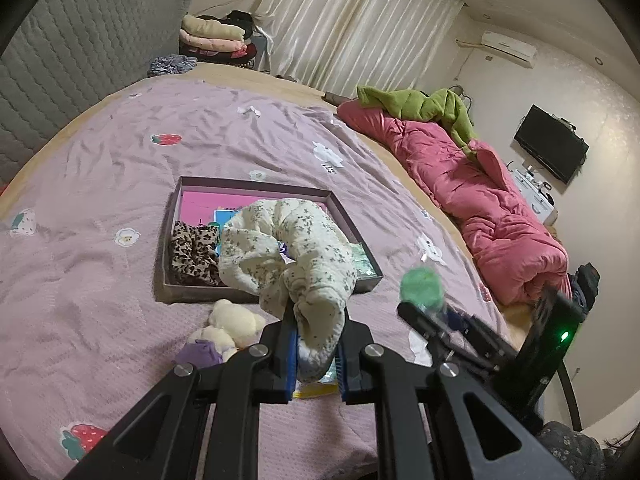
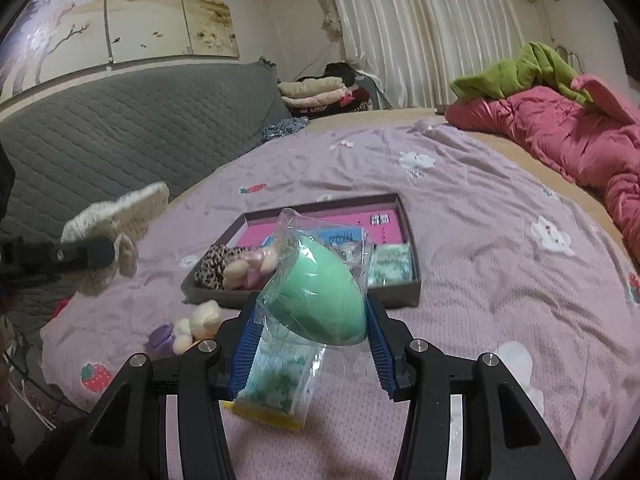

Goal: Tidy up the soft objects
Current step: 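Lift and carry the cloth with left while right carries the sponge toward the tray, then lower the cloth onto the scrunchie with left while right lowers the sponge into the tray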

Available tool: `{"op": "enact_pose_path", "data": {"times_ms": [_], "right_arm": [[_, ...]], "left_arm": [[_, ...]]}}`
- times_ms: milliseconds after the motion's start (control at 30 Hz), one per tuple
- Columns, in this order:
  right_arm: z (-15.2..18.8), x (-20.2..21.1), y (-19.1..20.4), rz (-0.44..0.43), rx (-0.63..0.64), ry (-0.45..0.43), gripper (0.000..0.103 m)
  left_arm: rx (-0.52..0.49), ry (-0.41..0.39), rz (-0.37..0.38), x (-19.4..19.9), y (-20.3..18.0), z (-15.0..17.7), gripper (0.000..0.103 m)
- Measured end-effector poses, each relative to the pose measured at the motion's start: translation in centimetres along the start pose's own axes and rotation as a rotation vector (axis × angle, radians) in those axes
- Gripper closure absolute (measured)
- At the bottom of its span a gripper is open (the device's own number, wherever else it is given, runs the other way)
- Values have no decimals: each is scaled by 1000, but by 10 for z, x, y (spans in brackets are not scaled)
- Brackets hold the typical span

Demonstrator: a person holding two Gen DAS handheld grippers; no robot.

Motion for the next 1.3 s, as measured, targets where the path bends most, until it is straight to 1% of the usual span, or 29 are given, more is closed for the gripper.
{"op": "enact_pose_path", "data": {"times_ms": [133, 300, 433, 533, 633, 767, 1033, 1300], "right_arm": [[-18, -6, 5, 2, 10, -35, 52], [-29, -22, 8, 18, 26, -34, 52], [-38, -37, 7, 35, 29, -34, 52], [-39, -54, -1, 59, 16, -11, 52], [-38, -66, -9, 70, 2, 1, 52], [-36, -77, -20, 86, -6, 10, 52], [-36, -79, -32, 96, -24, 1, 52], [-44, -80, -36, 108, -19, -18, 51]], "left_arm": [[-14, -7, -17, -7, 1, -4, 88], [-14, -10, -56, -21, 8, -13, 88], [-19, -11, -119, -34, 20, -22, 88], [-23, 13, -153, -48, 30, -26, 88], [-4, 26, -155, -59, 37, -29, 88], [-11, 35, -173, -72, 41, -32, 88], [-30, 55, -191, -90, 41, -30, 88], [-39, 55, -207, -92, 44, -31, 88]]}}
Point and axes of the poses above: each gripper's, at about its wrist camera, not at the fingertips, and x roughly against the way its jaws point, y to its left, z to its underside, the point moved 10 cm from there along -x, roughly the way its jaws point, and after that the axes turned 9 degrees about -z, right-handed, at the moved point
